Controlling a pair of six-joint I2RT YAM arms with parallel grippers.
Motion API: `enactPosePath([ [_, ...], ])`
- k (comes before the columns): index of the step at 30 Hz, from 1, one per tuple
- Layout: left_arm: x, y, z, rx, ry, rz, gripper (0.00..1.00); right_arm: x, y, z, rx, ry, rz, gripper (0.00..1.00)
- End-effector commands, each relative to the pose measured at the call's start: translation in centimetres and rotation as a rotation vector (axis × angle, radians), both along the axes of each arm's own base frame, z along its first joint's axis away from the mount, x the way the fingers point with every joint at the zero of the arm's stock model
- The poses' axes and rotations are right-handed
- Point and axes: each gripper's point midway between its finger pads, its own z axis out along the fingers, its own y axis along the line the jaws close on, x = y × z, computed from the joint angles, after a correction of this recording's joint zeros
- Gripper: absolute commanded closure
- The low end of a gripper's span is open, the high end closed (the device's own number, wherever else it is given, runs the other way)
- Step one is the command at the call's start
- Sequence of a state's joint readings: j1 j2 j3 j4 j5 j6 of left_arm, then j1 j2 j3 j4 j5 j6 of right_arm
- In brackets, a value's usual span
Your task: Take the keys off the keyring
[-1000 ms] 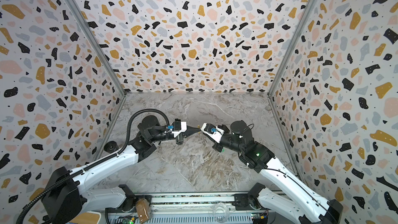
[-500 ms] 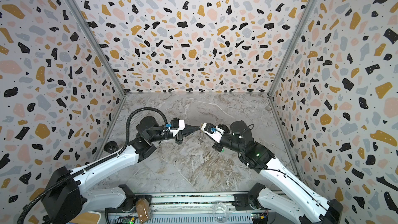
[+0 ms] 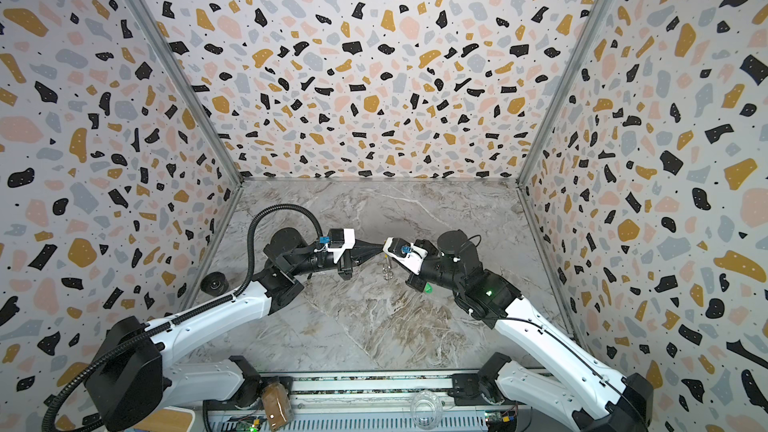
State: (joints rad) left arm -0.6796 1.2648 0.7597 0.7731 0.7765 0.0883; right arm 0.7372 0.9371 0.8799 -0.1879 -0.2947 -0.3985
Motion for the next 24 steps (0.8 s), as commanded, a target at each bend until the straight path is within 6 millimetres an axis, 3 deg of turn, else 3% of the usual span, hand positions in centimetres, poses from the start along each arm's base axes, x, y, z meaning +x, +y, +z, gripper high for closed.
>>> enactPosePath([
  [1, -0.5, 0.7, 3.4, -0.098, -0.109, 0.003, 1.00, -0.7, -0.9, 0.1, -0.034, -0.008, -0.002, 0.86],
  [5, -0.4, 0.6, 3.1, -0.075, -0.113, 0.005, 1.00, -1.9, -2.3, 0.7, -0.058, -0.008, -0.007, 0.68],
  [9, -0.5, 0.5, 3.0, -0.064, -0.115, 0.002, 1.00, -2.9, -3.7, 1.2, -0.078, 0.001, -0.018, 0.62],
  [13, -0.6, 0.4, 2.8, -0.049, -0.124, -0.007, 1.00, -2.9, -4.6, 3.5, -0.052, -0.055, -0.056, 0.62],
  [18, -0.9, 0.4, 2.5, -0.034, -0.128, -0.025, 1.00, -3.2, -2.9, 6.5, 0.046, -0.099, 0.021, 0.67],
  [24, -1.5, 0.3, 2.3, -0.017, -0.132, -0.060, 1.00, -2.9, -1.0, 6.2, 0.044, -0.089, 0.100, 0.74],
])
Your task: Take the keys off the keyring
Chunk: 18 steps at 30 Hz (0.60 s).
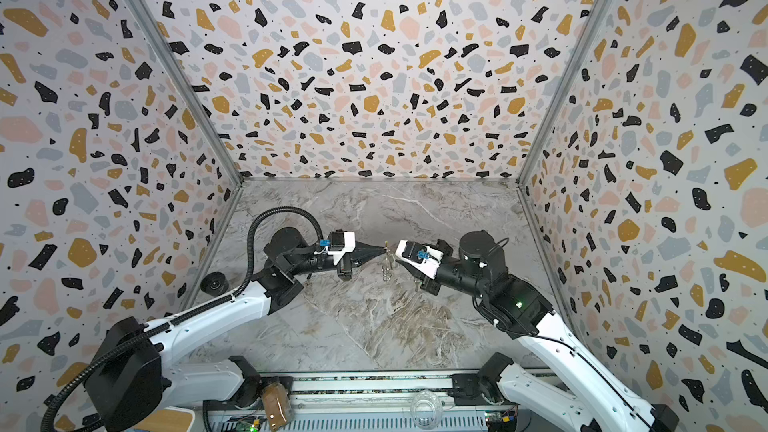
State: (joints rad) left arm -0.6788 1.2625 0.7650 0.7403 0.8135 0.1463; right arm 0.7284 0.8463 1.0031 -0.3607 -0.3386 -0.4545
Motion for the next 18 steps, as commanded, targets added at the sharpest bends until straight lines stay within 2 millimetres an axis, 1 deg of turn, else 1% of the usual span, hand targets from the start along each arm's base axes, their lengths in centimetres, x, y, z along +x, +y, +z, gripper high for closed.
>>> enactPosePath([
  [1, -1.07, 0.41, 2.62, -0.041, -0.092, -0.038, 1.00, -0.05, 1.04, 1.35, 0.022, -0.015, 0.055, 0.74],
  [3, -1.19, 0.45, 2.55, -0.033, -0.096, -0.041, 1.00, 0.16, 1.20, 1.05, 0.011, -0.011, 0.056, 0.77],
  [9, -1.44, 0.31, 2.01, 0.005, -0.107, -0.060, 1.00, 0.36, 1.26, 1.25, 0.033, -0.015, 0.057, 0.77],
  [18, -1.73, 0.33, 1.95, 0.017, -0.121, -0.073, 1.00, 0.17, 0.93, 0.81, 0.040, 0.020, 0.064, 0.79],
])
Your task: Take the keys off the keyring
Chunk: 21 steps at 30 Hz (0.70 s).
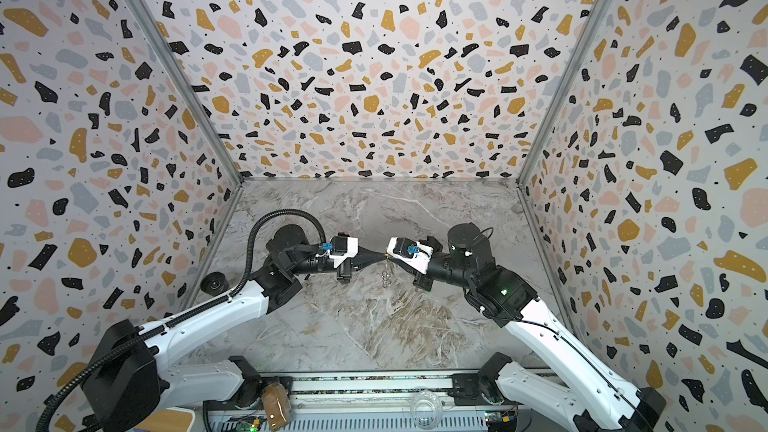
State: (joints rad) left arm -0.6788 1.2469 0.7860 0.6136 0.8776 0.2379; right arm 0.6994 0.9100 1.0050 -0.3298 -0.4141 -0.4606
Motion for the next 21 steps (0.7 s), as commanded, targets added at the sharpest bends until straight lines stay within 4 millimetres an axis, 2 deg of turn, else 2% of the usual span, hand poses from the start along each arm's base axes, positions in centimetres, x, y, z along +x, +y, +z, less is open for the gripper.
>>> enactPosePath([
  [1, -0.7, 0.4, 2.9, -0.050, -0.092, -0.024, 1.00, -0.7, -0.2, 1.6, 0.043, -0.008, 0.023, 0.80],
  [11, -1.0, 0.5, 3.0, -0.047, -0.099, -0.036, 1.00, -0.8, 0.1, 0.8, 0.030, 0.031, 0.051, 0.86],
  [21, -1.1, 0.5, 3.0, -0.046, -0.098, -0.041, 1.00, -1.1, 0.2, 0.6, 0.032, 0.049, 0.068, 0.96],
])
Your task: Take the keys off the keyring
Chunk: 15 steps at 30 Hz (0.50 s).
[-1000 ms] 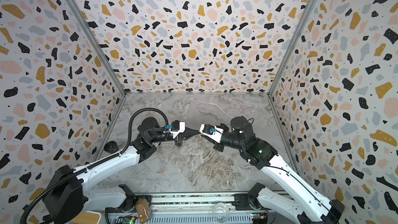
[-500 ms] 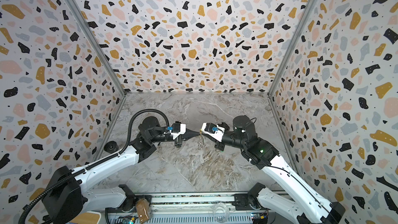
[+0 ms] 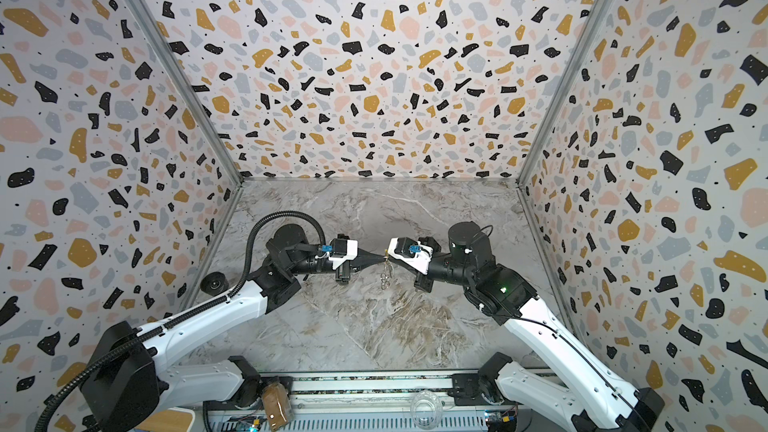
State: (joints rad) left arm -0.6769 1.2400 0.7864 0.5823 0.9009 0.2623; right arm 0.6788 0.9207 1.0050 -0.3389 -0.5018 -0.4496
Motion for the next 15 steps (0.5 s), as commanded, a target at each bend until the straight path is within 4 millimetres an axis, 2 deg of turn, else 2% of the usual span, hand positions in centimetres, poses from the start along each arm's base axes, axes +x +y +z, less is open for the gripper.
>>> enactPosePath([
  [1, -0.7, 0.4, 3.3, -0.062, -0.089, -0.023, 1.00, -0.4, -0.1, 0.8, 0.017, 0.006, 0.011, 0.96],
  [11, 0.1, 0.2, 2.3, -0.007, -0.088, 0.015, 1.00, -0.1, -0.4, 0.7, 0.006, 0.025, -0.018, 1.00],
  [15, 1.4, 0.4, 1.5, 0.080, -0.135, 0.097, 0.78, 0.5, -0.7, 0.0, -0.031, 0.069, -0.062, 1.00],
])
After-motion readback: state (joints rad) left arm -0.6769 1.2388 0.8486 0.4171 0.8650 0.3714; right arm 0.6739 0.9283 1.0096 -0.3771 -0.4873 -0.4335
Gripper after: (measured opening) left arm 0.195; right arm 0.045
